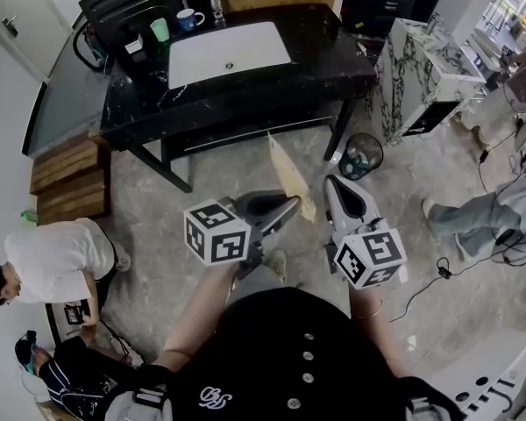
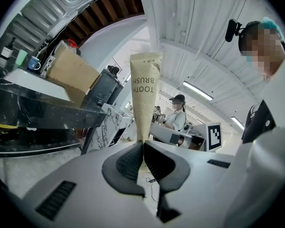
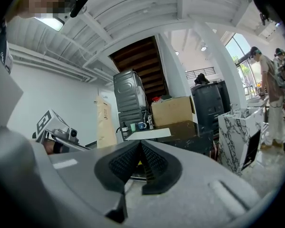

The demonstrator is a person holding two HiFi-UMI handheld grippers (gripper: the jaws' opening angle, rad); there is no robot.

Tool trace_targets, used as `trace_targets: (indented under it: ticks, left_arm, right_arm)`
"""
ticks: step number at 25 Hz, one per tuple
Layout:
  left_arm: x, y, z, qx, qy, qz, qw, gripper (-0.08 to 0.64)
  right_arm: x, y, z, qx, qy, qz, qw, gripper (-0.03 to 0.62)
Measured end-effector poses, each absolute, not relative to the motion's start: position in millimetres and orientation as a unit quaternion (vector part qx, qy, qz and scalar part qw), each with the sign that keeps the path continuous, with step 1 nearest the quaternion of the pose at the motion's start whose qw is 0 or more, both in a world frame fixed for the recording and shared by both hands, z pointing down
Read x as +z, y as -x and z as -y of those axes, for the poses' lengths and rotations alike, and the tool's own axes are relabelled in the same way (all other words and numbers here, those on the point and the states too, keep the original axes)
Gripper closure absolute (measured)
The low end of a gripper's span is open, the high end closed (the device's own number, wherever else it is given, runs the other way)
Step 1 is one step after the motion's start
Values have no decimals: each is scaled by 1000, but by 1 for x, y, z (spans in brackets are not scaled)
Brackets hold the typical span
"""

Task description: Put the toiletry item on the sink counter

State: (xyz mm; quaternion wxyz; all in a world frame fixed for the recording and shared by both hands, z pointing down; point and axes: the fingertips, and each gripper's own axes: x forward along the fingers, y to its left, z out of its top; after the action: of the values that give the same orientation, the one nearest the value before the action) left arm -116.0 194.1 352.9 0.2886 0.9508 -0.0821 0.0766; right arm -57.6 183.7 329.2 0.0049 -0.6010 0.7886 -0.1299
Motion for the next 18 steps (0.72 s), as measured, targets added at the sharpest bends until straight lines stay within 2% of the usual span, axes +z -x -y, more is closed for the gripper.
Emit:
trace_targets:
  ticks: [18]
  left_arm:
    - [369,109,-107,80,-943,81,312,545]
  right_arm:
    - [340,48,-93,-131,610,-782,-3,589]
